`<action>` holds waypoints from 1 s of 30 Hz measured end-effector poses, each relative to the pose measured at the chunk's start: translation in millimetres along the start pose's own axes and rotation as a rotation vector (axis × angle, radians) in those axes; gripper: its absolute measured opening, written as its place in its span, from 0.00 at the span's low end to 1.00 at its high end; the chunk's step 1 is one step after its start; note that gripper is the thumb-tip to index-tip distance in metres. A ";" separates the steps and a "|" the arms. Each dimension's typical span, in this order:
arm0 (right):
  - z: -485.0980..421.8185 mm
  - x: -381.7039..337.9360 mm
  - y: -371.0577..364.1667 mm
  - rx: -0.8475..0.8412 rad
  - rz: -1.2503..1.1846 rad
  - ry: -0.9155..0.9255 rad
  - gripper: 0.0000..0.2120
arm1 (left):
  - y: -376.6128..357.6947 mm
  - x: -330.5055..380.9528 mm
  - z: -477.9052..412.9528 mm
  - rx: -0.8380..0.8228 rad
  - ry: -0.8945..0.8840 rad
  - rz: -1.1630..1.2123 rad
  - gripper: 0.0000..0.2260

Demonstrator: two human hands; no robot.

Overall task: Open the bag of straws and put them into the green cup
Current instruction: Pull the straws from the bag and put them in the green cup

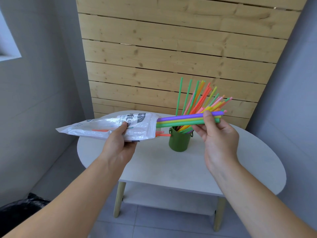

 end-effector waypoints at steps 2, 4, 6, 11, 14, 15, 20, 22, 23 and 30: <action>-4.0 -2.8 7.9 0.016 0.016 0.029 0.09 | 1.9 0.4 -2.0 0.015 -0.016 -0.006 0.07; -8.8 -5.8 17.1 0.032 0.032 0.052 0.08 | 3.2 0.2 -3.7 0.029 -0.034 -0.012 0.09; -14.0 -8.9 26.8 0.055 0.041 0.066 0.08 | 4.1 -0.2 -5.4 0.043 -0.049 -0.009 0.12; -24.8 -14.5 48.6 0.116 0.069 0.082 0.09 | 4.4 -3.1 -8.0 0.038 -0.061 -0.011 0.13; -29.9 -18.4 57.6 0.154 0.073 0.091 0.09 | 4.3 -5.3 -9.0 0.032 -0.059 -0.020 0.14; -31.3 -19.8 60.1 0.169 0.075 0.099 0.09 | 4.3 -6.1 -9.5 0.033 -0.058 -0.019 0.14; -34.5 -24.2 67.9 0.193 0.110 0.144 0.09 | 4.5 -9.4 -11.3 0.025 -0.061 -0.023 0.14; -34.7 -23.8 68.8 0.191 0.101 0.131 0.09 | 4.4 -11.3 -11.8 0.019 -0.060 -0.035 0.14; -34.5 -23.1 68.8 0.186 0.093 0.120 0.09 | 4.1 -12.9 -11.8 0.015 -0.059 -0.043 0.14; -30.1 -13.4 60.0 0.106 0.065 0.060 0.09 | 0.7 -23.5 -10.3 -0.010 -0.032 -0.085 0.13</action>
Point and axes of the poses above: each hand's wrist, its own z-axis away from the middle knuckle, its own y-axis out of the back of the hand, x = y × z, the point moved 2 cm from there along -z, towards the middle knuckle, and after that the axes turned 10 degrees about z, right-handed, at the moved point
